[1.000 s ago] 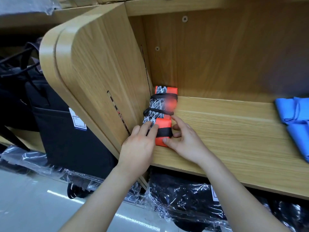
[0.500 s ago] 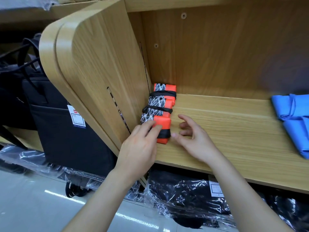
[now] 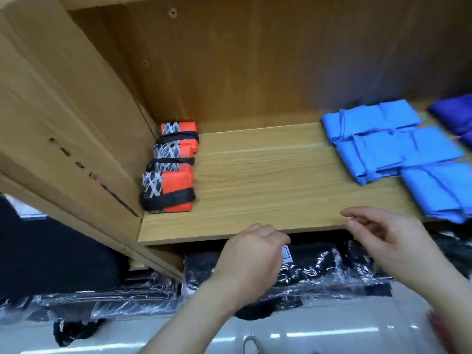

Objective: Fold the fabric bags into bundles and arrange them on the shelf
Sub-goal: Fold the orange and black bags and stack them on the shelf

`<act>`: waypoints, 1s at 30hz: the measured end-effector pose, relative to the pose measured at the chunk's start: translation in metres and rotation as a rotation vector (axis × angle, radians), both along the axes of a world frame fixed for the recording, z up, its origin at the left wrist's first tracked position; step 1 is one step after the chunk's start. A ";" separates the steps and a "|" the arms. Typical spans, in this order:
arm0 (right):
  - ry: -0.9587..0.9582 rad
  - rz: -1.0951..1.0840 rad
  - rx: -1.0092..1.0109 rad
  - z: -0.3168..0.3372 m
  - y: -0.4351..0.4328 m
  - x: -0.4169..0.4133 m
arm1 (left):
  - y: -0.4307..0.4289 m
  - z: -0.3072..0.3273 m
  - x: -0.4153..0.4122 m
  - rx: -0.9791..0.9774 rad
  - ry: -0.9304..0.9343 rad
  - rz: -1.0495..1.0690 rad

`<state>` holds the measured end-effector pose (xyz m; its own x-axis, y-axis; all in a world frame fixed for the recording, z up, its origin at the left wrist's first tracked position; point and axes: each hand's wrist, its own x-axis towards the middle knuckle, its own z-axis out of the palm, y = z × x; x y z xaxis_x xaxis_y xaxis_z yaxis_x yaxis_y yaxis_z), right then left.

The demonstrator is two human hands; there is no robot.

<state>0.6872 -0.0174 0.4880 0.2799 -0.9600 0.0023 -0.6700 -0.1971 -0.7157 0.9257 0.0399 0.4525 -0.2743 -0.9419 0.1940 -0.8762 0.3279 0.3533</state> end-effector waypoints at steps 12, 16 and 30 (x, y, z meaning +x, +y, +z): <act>0.250 -0.602 0.110 -0.046 0.136 -0.283 | -0.008 -0.054 -0.254 0.282 0.056 -0.390; 0.220 -0.771 0.169 -0.075 0.194 -0.383 | -0.002 -0.081 -0.359 0.344 0.022 -0.451; -0.186 -1.573 0.329 -0.155 0.274 -0.601 | -0.050 -0.156 -0.649 0.615 0.010 -0.538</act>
<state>0.0860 0.2567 0.3327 -0.9107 -0.2469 -0.3311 0.0465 0.7352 -0.6762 0.2767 -0.0098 0.2968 -0.7202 -0.6208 -0.3099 -0.6500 0.4475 0.6142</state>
